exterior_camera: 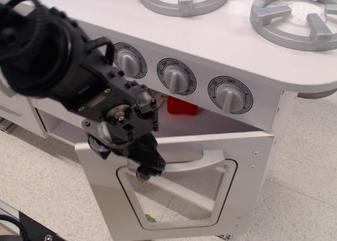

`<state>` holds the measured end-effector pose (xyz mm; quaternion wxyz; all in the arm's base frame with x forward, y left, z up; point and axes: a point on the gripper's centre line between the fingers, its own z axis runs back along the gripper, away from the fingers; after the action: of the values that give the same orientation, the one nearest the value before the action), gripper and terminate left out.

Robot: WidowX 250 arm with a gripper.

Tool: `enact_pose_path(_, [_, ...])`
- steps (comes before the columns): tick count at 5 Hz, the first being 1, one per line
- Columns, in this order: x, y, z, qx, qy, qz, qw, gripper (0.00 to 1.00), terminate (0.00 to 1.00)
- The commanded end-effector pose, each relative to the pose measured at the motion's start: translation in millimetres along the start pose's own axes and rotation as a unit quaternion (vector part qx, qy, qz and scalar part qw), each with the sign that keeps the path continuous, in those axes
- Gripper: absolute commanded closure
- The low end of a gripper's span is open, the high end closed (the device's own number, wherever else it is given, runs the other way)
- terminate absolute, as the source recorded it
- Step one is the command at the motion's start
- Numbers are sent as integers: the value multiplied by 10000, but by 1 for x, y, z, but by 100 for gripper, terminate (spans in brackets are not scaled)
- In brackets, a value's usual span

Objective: Close oven

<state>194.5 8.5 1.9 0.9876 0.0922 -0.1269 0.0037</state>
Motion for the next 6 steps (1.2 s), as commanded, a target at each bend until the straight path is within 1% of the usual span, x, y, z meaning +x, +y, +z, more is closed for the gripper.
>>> enact_pose_path(1, [14, 15, -20, 339, 40, 803, 9962, 0, 0])
enact_pose_path(2, [35, 22, -23, 507, -464, 1202, 9904, 0, 0])
enact_pose_path(3, [47, 24, -18, 457, -512, 1370, 9882, 0, 0])
enact_pose_path(5, [74, 29, -19, 470, -592, 1748, 9817, 0, 0])
enact_pose_path(6, [80, 30, -23, 478, -579, 1832, 9802, 0, 0])
